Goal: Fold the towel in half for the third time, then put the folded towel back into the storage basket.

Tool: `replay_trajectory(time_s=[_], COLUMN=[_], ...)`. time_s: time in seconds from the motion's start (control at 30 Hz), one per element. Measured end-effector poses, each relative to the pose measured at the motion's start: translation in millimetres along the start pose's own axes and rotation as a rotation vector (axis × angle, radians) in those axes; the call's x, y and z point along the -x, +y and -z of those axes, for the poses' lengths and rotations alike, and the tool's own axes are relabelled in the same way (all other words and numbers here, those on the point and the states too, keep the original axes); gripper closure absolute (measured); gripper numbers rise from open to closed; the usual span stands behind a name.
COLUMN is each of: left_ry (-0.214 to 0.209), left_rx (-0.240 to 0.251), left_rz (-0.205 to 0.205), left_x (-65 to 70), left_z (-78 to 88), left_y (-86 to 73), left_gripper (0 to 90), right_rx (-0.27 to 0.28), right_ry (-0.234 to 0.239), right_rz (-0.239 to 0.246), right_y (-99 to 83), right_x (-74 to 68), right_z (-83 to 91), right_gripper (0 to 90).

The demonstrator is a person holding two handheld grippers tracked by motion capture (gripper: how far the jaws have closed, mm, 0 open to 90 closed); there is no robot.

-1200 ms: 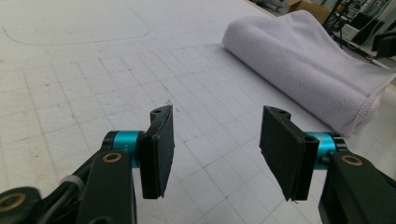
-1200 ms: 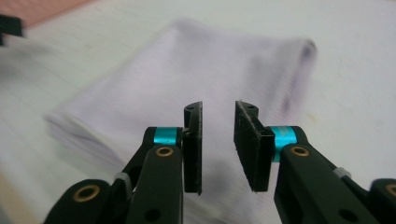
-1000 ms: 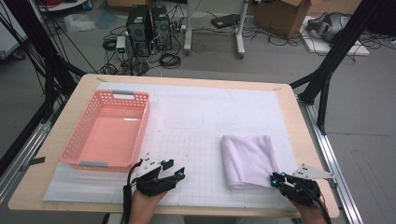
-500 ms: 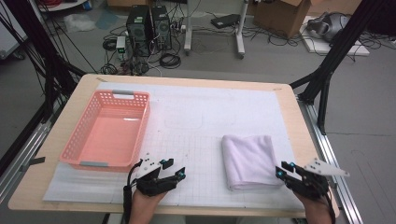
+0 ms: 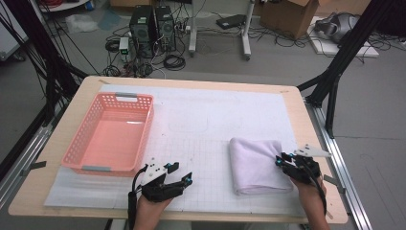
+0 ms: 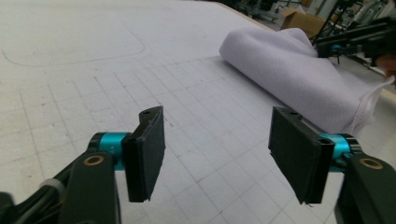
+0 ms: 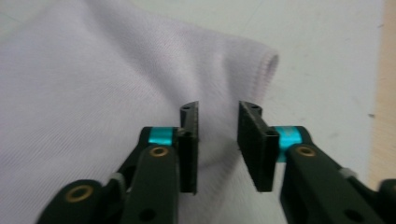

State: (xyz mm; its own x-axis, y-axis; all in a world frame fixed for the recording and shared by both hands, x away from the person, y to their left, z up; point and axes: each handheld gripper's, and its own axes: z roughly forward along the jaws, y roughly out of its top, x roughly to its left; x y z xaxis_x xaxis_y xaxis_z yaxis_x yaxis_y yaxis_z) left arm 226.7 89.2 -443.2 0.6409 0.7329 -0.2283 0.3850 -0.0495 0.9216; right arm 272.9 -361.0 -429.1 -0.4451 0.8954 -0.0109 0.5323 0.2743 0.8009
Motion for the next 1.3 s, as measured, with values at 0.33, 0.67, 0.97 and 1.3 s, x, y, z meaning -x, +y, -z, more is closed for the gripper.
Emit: replay_trajectory(time_s=[0.33, 0.67, 0.97, 1.3], left_ry=[0.022, -0.002, -0.007, -0.051], left_rx=[0.018, 0.067, 0.015, -0.018], left_rz=[-0.013, -0.07, -0.047, -0.023], left_x=[1.2, -1.8, -1.0, -0.3], left_z=[-2.8, -0.5, -2.2, -22.2], left_y=[2.7, 3.5, 4.1, 13.5], left_gripper=[20.3, 20.3, 21.7, 24.1], right_rx=[0.128, 0.173, 0.165, 0.156], right_ry=[0.086, 0.068, 0.054, 0.053], right_rz=[0.019, -0.015, -0.026, -0.029], right_y=[-37.2, -50.5, -51.1, -52.1], right_x=[-4.3, 4.2, 5.7, 6.4], right_z=[85.7, 94.1, 90.7, 90.9], right_gripper=[29.1, 17.5, 17.5, 17.5])
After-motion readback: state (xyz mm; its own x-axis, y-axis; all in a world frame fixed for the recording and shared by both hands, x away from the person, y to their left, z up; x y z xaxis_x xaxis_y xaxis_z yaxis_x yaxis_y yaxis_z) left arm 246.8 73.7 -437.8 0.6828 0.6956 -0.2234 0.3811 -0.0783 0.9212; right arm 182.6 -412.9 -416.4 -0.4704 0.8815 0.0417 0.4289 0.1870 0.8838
